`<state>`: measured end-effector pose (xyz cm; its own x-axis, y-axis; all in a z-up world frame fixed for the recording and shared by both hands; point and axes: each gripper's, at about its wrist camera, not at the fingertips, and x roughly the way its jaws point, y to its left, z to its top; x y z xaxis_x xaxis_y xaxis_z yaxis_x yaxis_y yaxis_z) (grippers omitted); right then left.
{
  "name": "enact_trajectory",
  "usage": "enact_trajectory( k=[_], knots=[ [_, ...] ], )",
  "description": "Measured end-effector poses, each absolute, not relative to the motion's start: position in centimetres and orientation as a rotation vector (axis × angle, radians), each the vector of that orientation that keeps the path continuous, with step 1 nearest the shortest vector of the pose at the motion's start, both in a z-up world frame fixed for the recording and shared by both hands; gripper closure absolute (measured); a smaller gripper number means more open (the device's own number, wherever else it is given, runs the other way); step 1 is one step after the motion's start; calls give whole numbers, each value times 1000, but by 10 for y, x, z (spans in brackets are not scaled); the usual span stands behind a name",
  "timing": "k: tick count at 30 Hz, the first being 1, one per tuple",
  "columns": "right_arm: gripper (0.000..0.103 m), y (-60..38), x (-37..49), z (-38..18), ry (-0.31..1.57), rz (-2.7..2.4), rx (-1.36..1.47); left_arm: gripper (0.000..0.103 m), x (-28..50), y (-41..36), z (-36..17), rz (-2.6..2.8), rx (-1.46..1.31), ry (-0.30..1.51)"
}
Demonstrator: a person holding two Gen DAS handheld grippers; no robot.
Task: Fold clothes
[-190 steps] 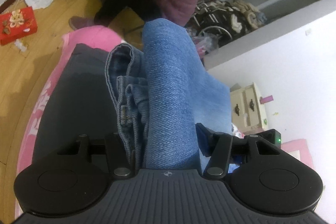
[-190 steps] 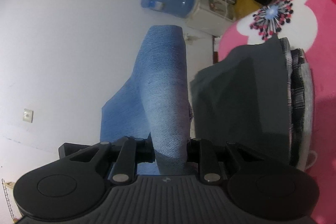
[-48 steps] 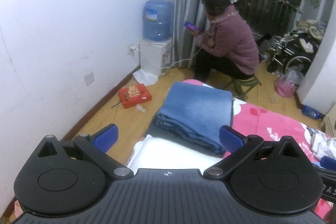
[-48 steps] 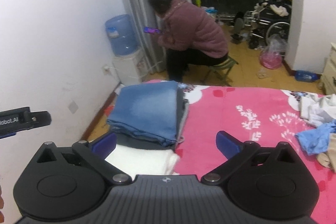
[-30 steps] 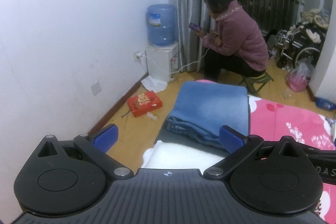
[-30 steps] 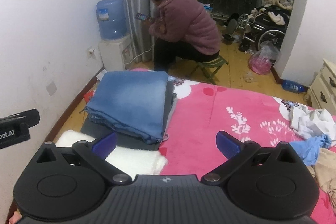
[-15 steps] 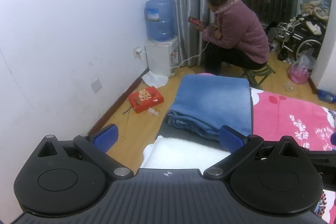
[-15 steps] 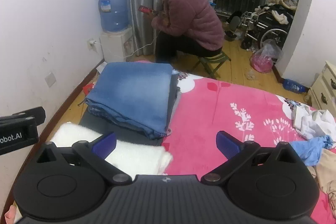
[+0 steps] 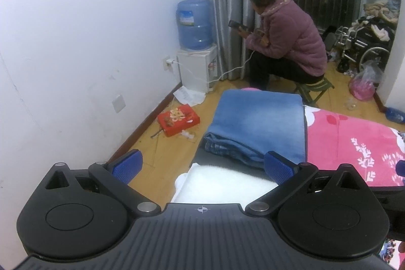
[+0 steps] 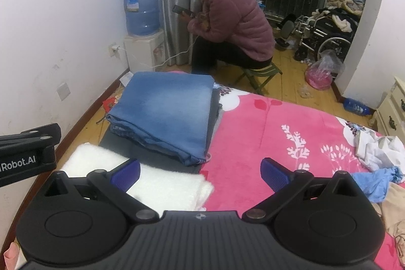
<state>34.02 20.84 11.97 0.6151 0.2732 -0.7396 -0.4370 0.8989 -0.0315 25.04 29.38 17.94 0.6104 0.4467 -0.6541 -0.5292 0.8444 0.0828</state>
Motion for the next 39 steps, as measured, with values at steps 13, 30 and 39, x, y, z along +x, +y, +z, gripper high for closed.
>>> enact_trajectory(
  k=[13,30,39],
  knots=[
    [0,208,339,122,822,408,-203,0,248,300,182,549,-161,713],
    [0,211,336,121,835,401,-193,0,247,305,181,542,-200,729],
    [0,212,337,123,834,407,-189,0,250,305,184,543,-201,728]
  ],
)
